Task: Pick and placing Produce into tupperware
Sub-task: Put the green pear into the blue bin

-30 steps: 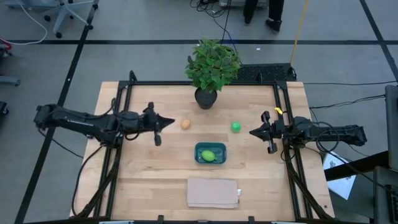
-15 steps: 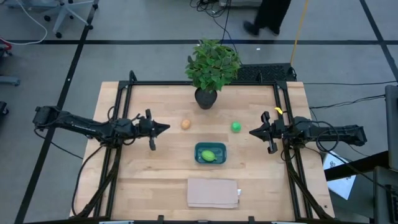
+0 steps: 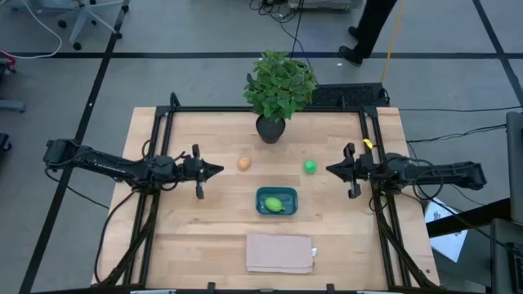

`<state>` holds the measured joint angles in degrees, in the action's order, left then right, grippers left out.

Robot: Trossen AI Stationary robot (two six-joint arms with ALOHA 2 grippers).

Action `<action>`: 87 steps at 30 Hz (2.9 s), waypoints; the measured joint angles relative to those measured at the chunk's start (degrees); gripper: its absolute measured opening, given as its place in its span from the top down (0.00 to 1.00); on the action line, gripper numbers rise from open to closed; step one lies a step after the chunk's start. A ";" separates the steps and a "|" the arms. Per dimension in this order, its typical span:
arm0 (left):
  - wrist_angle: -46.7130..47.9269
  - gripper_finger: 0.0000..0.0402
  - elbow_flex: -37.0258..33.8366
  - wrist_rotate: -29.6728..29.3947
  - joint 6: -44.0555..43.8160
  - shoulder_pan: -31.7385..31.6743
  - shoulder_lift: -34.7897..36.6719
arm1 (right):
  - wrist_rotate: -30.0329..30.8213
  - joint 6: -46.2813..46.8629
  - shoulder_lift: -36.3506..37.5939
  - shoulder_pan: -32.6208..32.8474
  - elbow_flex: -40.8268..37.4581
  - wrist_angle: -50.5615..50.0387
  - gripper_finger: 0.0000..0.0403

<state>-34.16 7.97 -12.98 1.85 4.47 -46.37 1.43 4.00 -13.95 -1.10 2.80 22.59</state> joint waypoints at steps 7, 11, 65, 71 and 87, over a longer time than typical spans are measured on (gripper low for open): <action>0.01 0.96 0.00 -0.03 0.75 0.00 0.00 | 9.57 -1.73 -5.47 -0.19 5.43 -1.12 1.00; 0.12 0.99 0.00 -0.14 1.06 0.00 0.00 | 10.71 -0.68 -10.03 -1.11 8.14 -1.83 1.00; 1.89 0.92 -0.02 -0.58 3.43 0.00 0.00 | -8.16 -8.88 -57.07 -16.55 51.20 -61.46 0.30; 2.62 0.92 -0.02 -0.58 3.40 0.00 -0.01 | -8.01 -14.80 -61.95 -16.54 56.61 -69.05 0.30; 4.83 0.92 -0.02 -0.54 2.95 0.00 0.00 | -2.97 -39.86 -69.77 -12.56 58.21 -73.70 0.29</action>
<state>-29.34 7.94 -13.52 4.80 4.47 -46.37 -1.54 -35.85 -83.72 -13.67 61.01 -51.12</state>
